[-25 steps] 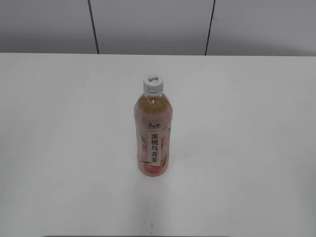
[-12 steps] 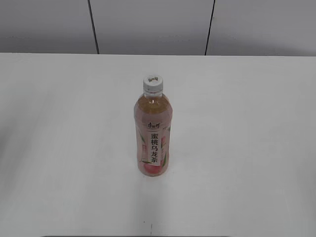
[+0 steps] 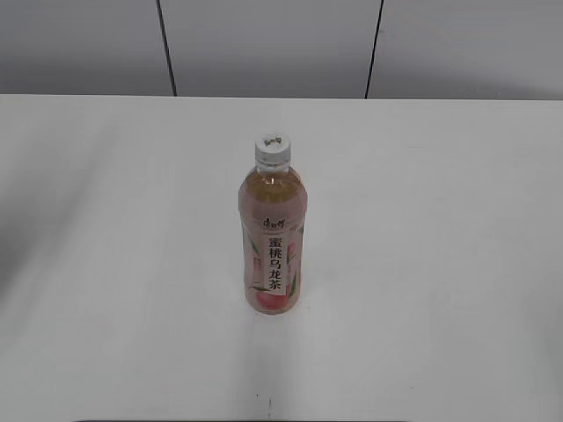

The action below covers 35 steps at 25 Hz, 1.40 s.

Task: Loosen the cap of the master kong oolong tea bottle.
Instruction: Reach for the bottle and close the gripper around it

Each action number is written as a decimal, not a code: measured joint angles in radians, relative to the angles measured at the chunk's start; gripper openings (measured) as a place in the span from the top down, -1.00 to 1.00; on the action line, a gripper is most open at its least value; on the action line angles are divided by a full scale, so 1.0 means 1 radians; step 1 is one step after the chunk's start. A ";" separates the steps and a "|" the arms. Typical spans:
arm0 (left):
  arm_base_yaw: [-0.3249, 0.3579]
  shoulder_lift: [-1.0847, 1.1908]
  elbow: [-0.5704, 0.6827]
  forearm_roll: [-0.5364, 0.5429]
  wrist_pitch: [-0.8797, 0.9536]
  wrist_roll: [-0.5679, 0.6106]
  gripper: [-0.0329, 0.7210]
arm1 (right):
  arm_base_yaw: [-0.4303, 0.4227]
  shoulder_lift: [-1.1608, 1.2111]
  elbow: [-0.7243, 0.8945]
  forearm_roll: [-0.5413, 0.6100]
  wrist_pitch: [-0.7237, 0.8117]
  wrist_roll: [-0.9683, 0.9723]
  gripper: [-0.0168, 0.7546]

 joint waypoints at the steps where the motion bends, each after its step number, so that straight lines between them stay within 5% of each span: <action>1: 0.000 0.039 0.000 0.000 -0.029 -0.004 -0.61 | 0.000 0.000 0.000 0.000 0.000 0.000 -0.37; 10: -0.029 0.316 0.044 -0.004 -0.235 -0.081 -0.61 | 0.000 0.000 0.000 0.000 0.000 0.000 -0.37; 19: -0.164 0.450 0.320 0.061 -0.677 -0.096 -0.61 | 0.000 0.000 0.000 0.000 0.000 0.000 -0.37; 25: -0.169 0.458 0.521 0.249 -0.905 -0.157 -0.61 | 0.000 0.000 0.000 0.000 0.000 0.000 -0.37; 29: -0.170 0.465 0.533 0.438 -0.934 -0.162 -0.61 | 0.000 0.000 0.000 0.000 0.000 0.000 -0.37; 35: -0.170 0.492 0.533 0.568 -0.940 -0.165 -0.61 | 0.000 0.000 0.000 0.000 0.000 0.000 -0.37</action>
